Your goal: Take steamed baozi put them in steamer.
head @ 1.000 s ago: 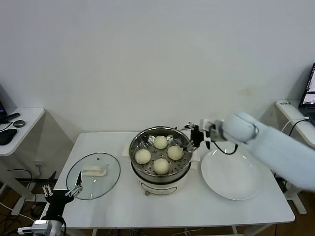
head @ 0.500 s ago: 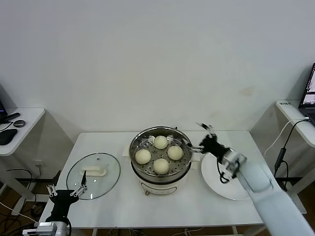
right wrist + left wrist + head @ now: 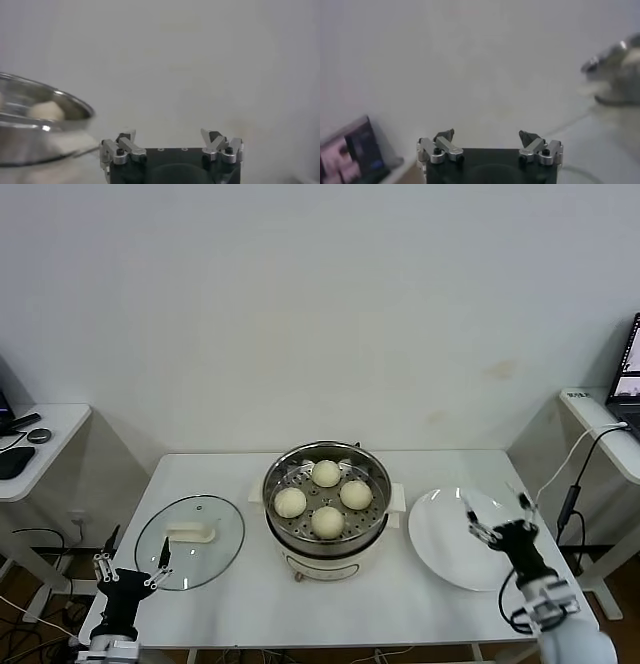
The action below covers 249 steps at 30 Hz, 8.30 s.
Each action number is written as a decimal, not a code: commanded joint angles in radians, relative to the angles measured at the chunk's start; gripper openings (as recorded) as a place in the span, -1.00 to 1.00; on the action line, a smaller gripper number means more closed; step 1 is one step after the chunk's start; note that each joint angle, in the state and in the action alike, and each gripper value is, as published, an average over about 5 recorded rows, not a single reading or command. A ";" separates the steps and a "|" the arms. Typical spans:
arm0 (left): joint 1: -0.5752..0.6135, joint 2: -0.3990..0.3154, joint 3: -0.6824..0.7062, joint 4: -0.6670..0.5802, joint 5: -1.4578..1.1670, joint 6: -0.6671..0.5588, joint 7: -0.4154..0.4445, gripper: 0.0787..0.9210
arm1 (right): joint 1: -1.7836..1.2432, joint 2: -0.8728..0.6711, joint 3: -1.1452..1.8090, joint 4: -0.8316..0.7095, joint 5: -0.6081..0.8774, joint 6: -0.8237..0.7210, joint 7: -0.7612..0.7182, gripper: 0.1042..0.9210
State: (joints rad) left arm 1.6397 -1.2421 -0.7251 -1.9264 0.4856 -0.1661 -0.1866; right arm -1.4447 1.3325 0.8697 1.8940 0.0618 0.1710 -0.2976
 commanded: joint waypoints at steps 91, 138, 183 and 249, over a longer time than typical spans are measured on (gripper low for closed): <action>-0.137 0.220 0.095 0.078 0.533 0.249 -0.068 -0.81 | -0.199 0.126 -0.026 0.067 -0.063 0.031 -0.007 0.76; -0.738 -0.113 0.832 0.045 0.966 0.763 0.535 -0.81 | -0.127 0.210 -0.182 -0.103 -0.324 0.134 0.092 0.76; -0.680 -0.212 0.808 0.176 1.051 0.713 0.432 -0.81 | -0.141 0.201 -0.189 -0.097 -0.319 0.143 0.077 0.76; 0.329 -0.163 0.127 -0.144 -0.769 -0.039 0.151 0.77 | -0.294 0.077 -0.235 0.051 0.034 -0.032 0.050 0.76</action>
State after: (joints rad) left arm 1.9258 -1.3944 -0.5631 -2.1156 -0.2289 -0.1569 -0.0460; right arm -1.7224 1.4159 0.6382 1.9317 0.0698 0.1422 -0.2445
